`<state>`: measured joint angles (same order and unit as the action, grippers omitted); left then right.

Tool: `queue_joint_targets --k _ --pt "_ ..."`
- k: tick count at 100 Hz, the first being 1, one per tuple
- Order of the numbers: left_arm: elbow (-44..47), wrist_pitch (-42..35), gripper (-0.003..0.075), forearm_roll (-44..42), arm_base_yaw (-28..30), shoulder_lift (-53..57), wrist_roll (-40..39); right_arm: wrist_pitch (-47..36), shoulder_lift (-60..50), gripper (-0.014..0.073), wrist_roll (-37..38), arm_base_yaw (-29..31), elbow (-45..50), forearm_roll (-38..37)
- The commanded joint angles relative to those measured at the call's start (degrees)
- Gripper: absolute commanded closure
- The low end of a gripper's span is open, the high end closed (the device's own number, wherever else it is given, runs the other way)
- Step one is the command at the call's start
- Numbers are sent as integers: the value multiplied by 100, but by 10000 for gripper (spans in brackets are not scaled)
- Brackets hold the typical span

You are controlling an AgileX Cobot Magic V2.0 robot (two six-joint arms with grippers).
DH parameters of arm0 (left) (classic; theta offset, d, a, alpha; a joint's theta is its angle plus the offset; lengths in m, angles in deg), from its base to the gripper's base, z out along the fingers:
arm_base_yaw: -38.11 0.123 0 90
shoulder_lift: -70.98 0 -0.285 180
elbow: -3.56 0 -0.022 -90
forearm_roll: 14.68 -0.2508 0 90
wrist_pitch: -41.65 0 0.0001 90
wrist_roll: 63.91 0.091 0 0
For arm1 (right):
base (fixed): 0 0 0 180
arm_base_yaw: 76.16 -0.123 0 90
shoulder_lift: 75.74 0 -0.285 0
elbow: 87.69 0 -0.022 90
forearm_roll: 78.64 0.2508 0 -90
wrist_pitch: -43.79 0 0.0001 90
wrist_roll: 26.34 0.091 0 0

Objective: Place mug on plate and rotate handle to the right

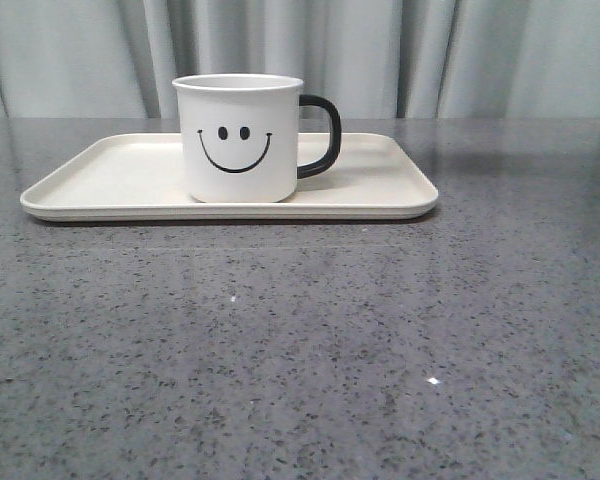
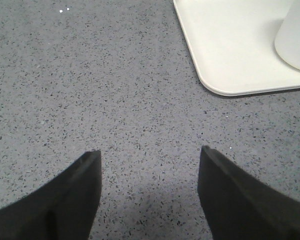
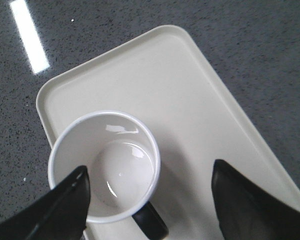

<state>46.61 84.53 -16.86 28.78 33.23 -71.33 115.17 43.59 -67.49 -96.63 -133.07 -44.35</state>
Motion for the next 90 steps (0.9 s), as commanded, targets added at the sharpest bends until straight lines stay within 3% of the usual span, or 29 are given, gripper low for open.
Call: queue_joint_targets --k 1,17,42,67,90 --pt "-168 -434 300 -13 1 -16 -40 -63 -731 73 161 30 -147 -2" --pt "-168 -434 300 -13 1 -16 -40 63 -1436 73 481 30 -135 -171" --pt "-168 -434 300 -13 1 -16 -40 63 -2698 73 1261 30 559 -1427" --pt "-168 -434 300 -13 1 -16 -40 -954 -4461 73 1464 30 2992 -1913" --pt "-168 -505 300 -13 1 -16 -40 -2627 -6199 73 2053 30 5471 -2451"
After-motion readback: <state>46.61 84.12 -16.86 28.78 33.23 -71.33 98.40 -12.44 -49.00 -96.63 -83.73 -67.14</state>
